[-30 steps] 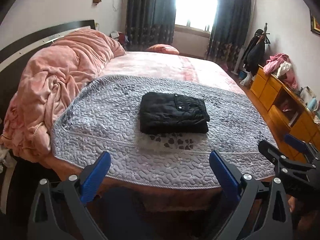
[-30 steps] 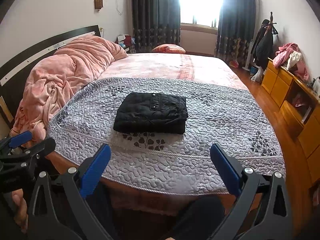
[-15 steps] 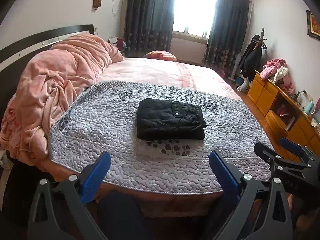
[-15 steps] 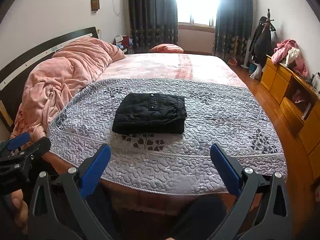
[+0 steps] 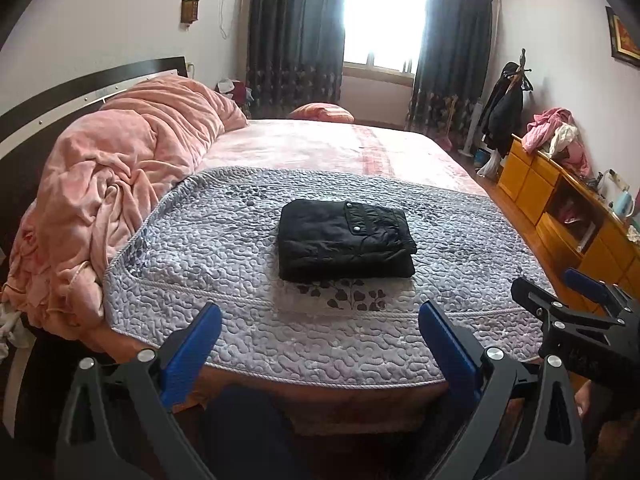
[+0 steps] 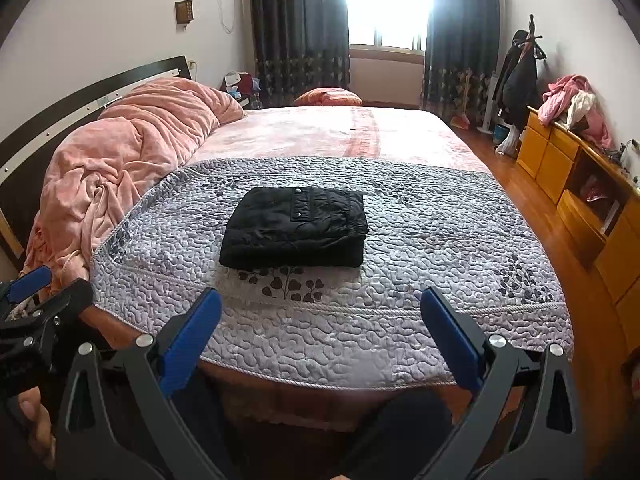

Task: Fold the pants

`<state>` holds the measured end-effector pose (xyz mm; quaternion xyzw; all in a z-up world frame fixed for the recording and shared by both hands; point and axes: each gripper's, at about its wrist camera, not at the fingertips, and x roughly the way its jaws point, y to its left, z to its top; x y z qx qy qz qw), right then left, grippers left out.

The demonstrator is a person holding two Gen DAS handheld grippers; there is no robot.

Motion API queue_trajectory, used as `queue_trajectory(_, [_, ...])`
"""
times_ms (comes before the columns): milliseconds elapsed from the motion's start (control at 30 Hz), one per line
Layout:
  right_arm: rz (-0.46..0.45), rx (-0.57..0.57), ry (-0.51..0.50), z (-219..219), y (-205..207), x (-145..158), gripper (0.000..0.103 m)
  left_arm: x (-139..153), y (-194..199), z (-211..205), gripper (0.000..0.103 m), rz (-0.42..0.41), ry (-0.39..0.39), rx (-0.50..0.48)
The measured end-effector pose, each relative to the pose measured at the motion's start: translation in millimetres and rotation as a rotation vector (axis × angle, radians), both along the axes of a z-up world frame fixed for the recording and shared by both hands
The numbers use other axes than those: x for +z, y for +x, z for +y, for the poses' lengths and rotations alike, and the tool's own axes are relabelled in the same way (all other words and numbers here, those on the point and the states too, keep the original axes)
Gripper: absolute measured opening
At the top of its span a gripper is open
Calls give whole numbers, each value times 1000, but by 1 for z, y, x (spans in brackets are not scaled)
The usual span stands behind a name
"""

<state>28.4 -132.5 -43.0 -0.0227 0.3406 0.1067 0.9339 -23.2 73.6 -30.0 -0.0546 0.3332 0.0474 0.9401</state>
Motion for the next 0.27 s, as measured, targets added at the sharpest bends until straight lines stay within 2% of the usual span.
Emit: queue_trajectory(267, [-1, -2, -2, 0, 0, 0, 99, -3, 2, 5, 99, 15, -22, -2])
